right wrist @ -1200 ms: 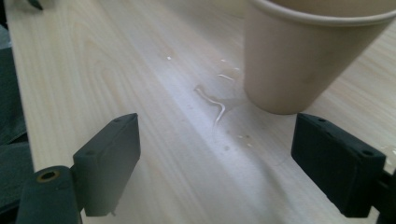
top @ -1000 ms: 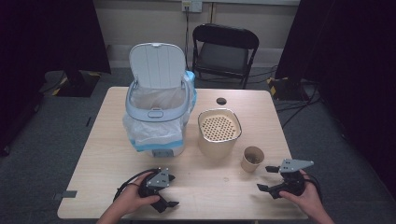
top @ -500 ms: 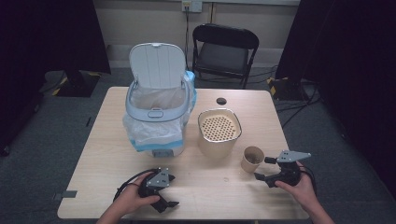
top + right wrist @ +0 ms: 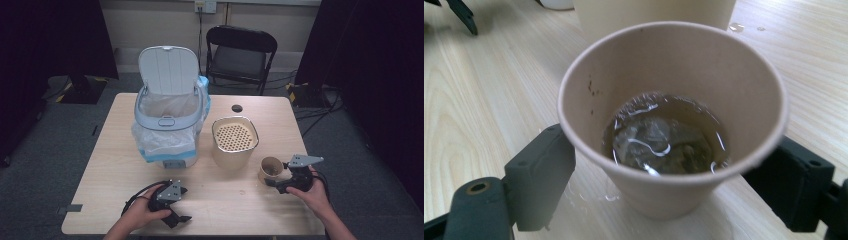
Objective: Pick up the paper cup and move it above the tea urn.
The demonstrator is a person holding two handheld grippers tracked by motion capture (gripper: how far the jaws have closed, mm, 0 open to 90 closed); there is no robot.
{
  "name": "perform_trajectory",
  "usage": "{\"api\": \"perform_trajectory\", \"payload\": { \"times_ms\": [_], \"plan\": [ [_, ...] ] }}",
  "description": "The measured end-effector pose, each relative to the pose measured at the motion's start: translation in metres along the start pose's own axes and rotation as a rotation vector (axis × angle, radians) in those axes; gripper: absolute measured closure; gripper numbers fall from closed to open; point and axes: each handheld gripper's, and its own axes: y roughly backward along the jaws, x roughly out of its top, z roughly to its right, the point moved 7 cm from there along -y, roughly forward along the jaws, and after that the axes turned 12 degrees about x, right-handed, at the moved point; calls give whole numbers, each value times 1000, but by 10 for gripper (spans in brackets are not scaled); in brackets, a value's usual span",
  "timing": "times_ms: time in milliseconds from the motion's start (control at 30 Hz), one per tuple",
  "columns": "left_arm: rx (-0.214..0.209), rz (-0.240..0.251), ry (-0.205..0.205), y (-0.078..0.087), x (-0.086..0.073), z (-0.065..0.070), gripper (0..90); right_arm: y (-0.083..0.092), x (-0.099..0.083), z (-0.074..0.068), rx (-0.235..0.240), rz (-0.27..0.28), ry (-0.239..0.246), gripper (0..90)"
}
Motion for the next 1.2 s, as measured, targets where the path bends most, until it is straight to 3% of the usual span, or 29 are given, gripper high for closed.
{"api": "perform_trajectory", "payload": {
  "times_ms": [867,1200],
  "plan": [
    [-8,-6,-11,0,0,0,74,-17,1,7,12,54,-16,245],
    [-8,-6,-12,0,0,0,73,-7,8,14,-35,27,-5,256]
  ]
}}
